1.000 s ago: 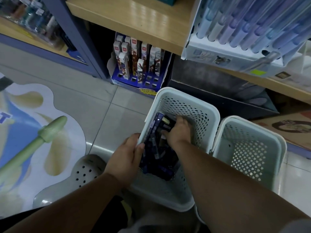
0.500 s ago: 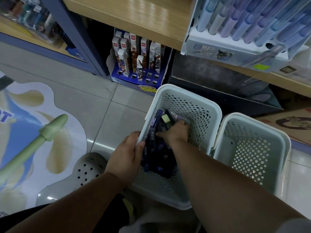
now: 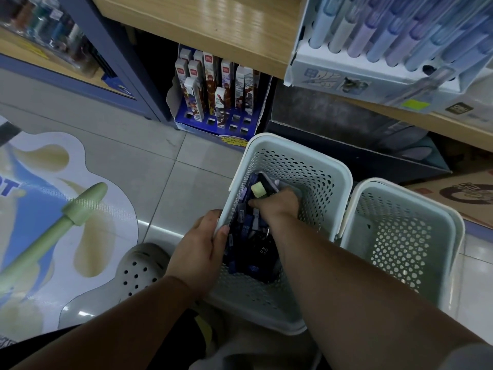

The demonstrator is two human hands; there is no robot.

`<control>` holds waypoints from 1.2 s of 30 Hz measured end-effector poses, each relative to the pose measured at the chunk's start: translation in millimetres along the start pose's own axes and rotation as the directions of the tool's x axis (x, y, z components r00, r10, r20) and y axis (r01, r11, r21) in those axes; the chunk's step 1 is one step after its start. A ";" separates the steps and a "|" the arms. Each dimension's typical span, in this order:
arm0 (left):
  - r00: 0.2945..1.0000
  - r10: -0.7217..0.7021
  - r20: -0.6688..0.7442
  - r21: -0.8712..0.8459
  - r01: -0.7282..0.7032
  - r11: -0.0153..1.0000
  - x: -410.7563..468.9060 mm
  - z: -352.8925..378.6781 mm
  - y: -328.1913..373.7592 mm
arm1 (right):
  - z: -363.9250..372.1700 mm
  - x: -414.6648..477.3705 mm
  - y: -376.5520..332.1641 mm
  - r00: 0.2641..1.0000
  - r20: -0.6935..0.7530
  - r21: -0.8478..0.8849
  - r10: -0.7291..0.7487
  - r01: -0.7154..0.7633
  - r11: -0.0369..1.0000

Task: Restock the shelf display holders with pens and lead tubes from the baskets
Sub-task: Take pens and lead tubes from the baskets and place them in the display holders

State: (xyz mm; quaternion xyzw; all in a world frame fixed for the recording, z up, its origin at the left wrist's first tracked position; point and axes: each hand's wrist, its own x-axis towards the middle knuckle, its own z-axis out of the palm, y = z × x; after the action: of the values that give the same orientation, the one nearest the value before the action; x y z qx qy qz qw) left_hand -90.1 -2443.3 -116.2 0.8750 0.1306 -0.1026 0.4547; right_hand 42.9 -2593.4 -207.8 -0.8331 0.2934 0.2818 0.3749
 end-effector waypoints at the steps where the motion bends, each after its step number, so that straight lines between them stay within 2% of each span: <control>1: 1.000 0.000 0.000 0.001 0.000 1.000 -0.1 -0.2 0.6 | 1.7 -0.3 0.5 1.000 -0.003 0.014 0.002 -0.002 1.000; 8: 1.000 -0.008 0.011 0.011 0.008 1.000 -0.2 -1.0 1.1 | 3.5 4.3 9.2 0.995 0.078 0.226 0.064 -0.080 0.971; 15: 1.000 -0.011 0.019 0.008 0.010 1.000 -0.2 -0.9 -0.2 | 8.4 -3.3 10.4 0.998 0.052 0.344 0.022 -0.039 0.938; 20: 1.000 -0.008 0.023 0.007 0.008 1.000 0.0 -0.6 -0.1 | 7.1 -6.4 11.6 0.983 0.178 0.453 0.053 -0.129 0.882; 27: 1.000 -0.012 0.025 -0.004 0.012 1.000 -0.2 -1.0 -0.1 | 15.3 -12.3 8.1 0.984 0.172 0.462 0.038 -0.115 0.880; 31: 1.000 -0.008 0.021 -0.004 0.009 1.000 -0.1 -0.8 -0.1 | 8.8 -10.1 8.4 0.977 0.206 0.510 0.063 -0.162 0.845; 36: 1.000 0.000 0.012 0.007 0.000 1.000 -0.4 0.0 -1.5 | 11.4 -11.0 0.1 0.961 0.254 0.484 0.109 -0.224 0.846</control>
State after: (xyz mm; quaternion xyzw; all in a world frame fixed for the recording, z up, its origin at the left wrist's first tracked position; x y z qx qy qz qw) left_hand -91.0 -2442.6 -117.2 0.8760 0.1276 -0.1084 0.4523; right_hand 32.6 -2581.4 -206.7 -0.6398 0.3863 0.3152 0.5849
